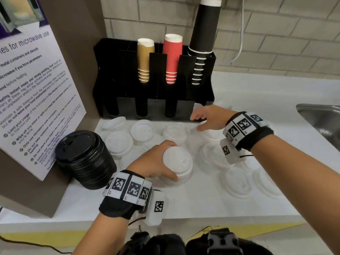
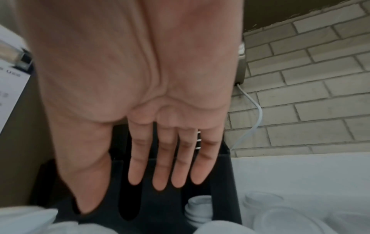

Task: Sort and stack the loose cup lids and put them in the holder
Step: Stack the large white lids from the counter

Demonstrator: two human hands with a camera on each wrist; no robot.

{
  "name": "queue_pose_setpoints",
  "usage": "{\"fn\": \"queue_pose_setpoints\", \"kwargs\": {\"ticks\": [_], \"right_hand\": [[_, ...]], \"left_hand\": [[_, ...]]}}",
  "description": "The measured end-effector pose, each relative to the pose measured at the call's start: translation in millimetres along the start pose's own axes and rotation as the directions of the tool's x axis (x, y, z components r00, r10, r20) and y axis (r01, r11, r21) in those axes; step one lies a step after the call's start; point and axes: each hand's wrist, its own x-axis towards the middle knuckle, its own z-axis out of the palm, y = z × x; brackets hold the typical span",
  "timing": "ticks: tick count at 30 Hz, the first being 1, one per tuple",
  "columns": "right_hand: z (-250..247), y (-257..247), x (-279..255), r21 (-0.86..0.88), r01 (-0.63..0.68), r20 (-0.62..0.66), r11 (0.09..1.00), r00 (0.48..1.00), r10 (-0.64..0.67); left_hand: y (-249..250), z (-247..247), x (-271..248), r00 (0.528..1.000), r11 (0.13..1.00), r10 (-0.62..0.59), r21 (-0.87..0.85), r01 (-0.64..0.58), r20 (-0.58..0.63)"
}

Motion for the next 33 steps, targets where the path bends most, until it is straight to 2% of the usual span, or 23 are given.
{"fn": "queue_pose_setpoints", "kwargs": {"ticks": [4,8,10,12,17,23,26,29,33], "right_hand": [[9,-1,-10,-0.219,-0.048,0.238,0.975,0.966,0.101],[33,4,-23,-0.540,0.029,0.229,0.841,0.967,0.113],[44,9,-24,-0.606,0.046,0.228,0.794,0.967,0.118],[50,13,-24,-0.603,0.028,0.222,0.797,0.966,0.135],[52,16,-25,-0.449,-0.035,0.187,0.893,0.973,0.132],[30,15,-27,-0.082,-0.083,0.062,0.993,0.994,0.088],[19,11,-30,0.125,-0.031,-0.042,0.992,0.998,0.036],[13,2,-36,0.296,0.061,-0.144,0.953,0.989,-0.018],[26,-13,-49,0.415,0.160,-0.156,0.896,0.982,-0.104]], "left_hand": [[-1,-1,0,1.000,1.000,-0.005,0.004,0.005,0.003],[-2,-2,1,1.000,1.000,-0.009,0.010,0.009,0.009],[-2,-2,2,1.000,1.000,-0.010,0.013,0.010,0.014],[-2,-2,3,1.000,1.000,-0.012,0.015,0.012,0.015],[-2,-1,6,1.000,1.000,-0.011,0.014,0.011,-0.006],[-2,2,11,0.996,1.000,0.012,-0.004,-0.013,-0.085],[-2,4,12,0.996,1.000,0.026,-0.014,-0.027,-0.088],[-5,3,12,0.997,0.999,0.032,-0.025,-0.033,-0.069],[-10,0,9,0.999,0.999,0.002,-0.043,-0.004,-0.053]]}}
